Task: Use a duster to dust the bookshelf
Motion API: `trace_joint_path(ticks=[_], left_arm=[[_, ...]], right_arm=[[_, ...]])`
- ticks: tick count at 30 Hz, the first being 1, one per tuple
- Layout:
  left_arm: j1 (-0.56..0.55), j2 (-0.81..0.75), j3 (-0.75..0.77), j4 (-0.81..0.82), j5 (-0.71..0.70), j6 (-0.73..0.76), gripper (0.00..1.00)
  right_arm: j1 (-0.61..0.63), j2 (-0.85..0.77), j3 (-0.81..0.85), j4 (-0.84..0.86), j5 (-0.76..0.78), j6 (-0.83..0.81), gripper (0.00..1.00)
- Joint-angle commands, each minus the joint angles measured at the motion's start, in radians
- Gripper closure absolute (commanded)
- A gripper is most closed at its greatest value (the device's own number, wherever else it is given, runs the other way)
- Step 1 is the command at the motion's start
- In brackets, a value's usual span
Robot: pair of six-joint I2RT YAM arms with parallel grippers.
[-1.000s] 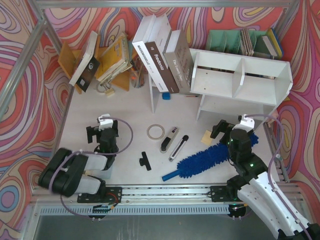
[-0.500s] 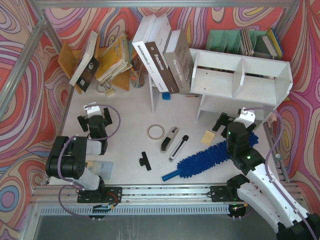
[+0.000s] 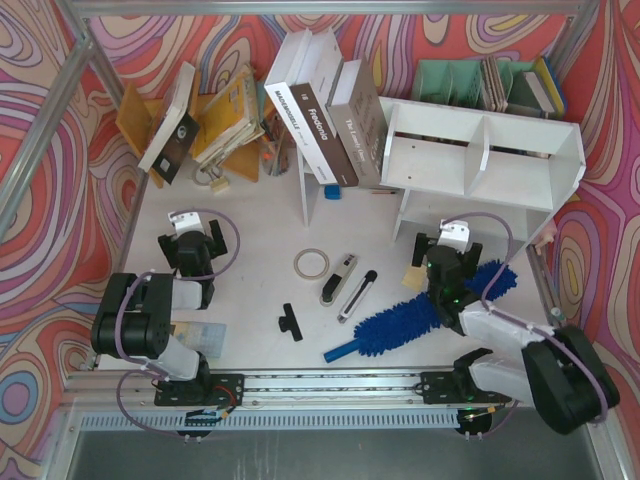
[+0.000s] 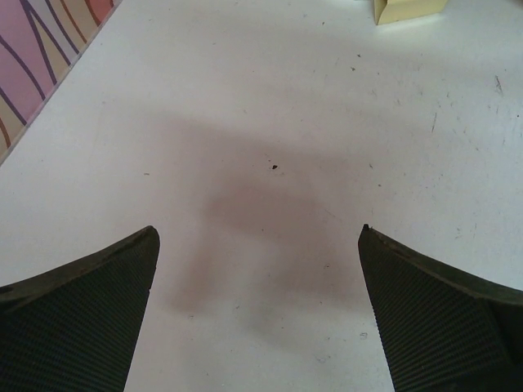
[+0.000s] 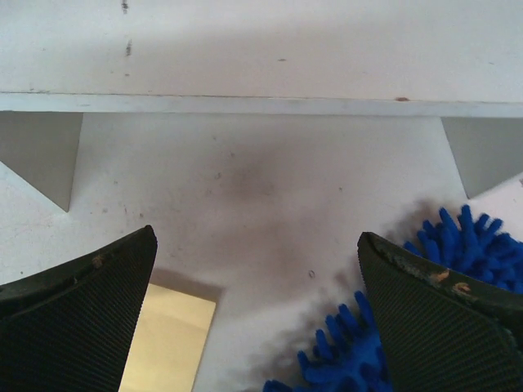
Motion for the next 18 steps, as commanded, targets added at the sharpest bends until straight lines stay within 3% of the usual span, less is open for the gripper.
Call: trace_joint_path(ticks=[1, 11, 18], left_arm=[[0.005, -0.007, 0.0, -0.009, 0.015, -0.011, 0.02], [0.005, -0.007, 0.0, -0.01, 0.015, -0.012, 0.02], [0.005, -0.007, 0.0, -0.01, 0.015, -0.012, 0.02]], right_arm=[[-0.012, 0.127, -0.03, 0.403, -0.031, -0.141, 0.01], [-0.089, 0.379, -0.054, 0.716, -0.182, -0.212, 0.01], [-0.144, 0.461, -0.018, 0.766, -0.363, -0.245, 0.01]])
